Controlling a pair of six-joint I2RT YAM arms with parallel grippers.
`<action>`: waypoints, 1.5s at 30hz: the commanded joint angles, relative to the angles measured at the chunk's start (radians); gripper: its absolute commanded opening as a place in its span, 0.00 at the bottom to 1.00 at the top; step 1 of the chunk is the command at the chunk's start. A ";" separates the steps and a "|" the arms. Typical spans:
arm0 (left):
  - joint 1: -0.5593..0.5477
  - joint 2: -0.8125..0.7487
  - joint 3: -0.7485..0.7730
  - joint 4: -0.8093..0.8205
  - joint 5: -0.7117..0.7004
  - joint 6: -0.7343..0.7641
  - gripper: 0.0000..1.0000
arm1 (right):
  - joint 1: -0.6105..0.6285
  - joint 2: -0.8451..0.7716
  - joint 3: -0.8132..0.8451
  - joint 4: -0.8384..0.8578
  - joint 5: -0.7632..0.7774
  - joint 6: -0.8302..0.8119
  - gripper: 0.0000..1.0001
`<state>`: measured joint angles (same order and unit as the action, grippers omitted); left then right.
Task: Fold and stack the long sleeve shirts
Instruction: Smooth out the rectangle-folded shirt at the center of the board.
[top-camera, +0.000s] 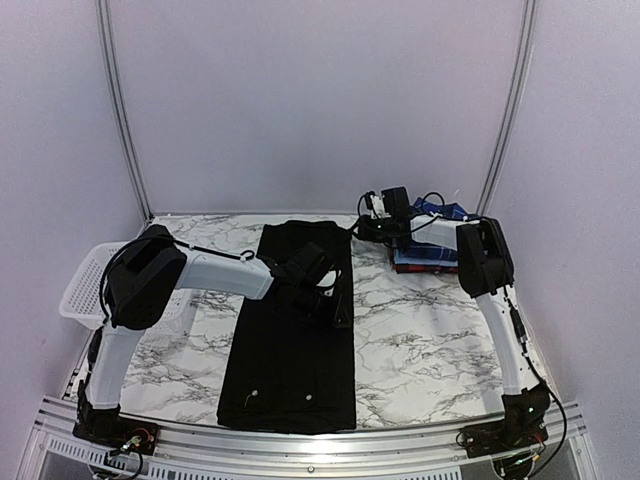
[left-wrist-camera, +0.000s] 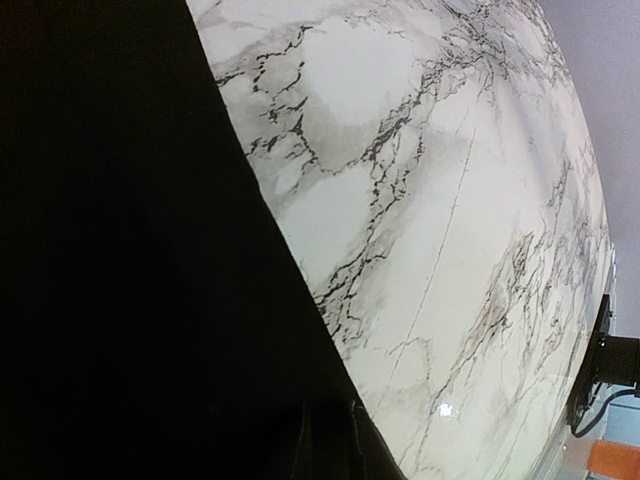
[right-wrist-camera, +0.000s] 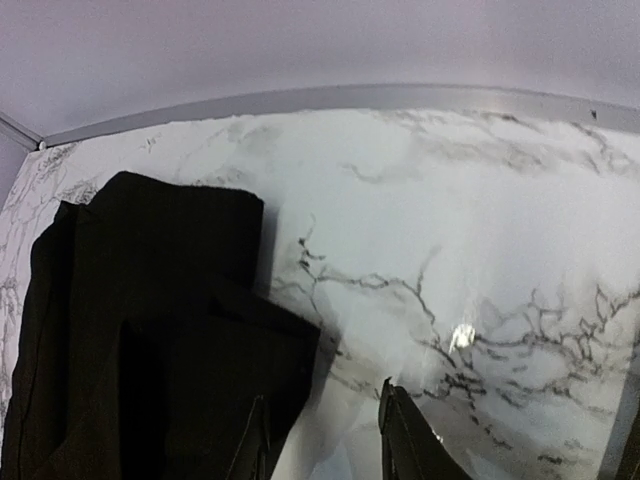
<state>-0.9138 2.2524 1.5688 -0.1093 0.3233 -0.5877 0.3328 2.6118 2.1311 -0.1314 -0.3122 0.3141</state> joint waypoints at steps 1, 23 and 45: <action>-0.009 0.021 0.005 -0.015 0.004 0.005 0.16 | 0.006 -0.107 -0.100 0.032 -0.014 0.038 0.34; -0.008 0.030 0.031 -0.016 0.020 0.000 0.16 | 0.011 0.025 0.059 0.005 -0.026 0.067 0.25; -0.011 0.048 0.036 -0.018 0.029 -0.006 0.16 | 0.010 0.066 0.097 0.031 -0.054 0.096 0.13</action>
<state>-0.9173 2.2662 1.5875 -0.1097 0.3397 -0.5888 0.3382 2.6598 2.1727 -0.1196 -0.3561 0.3981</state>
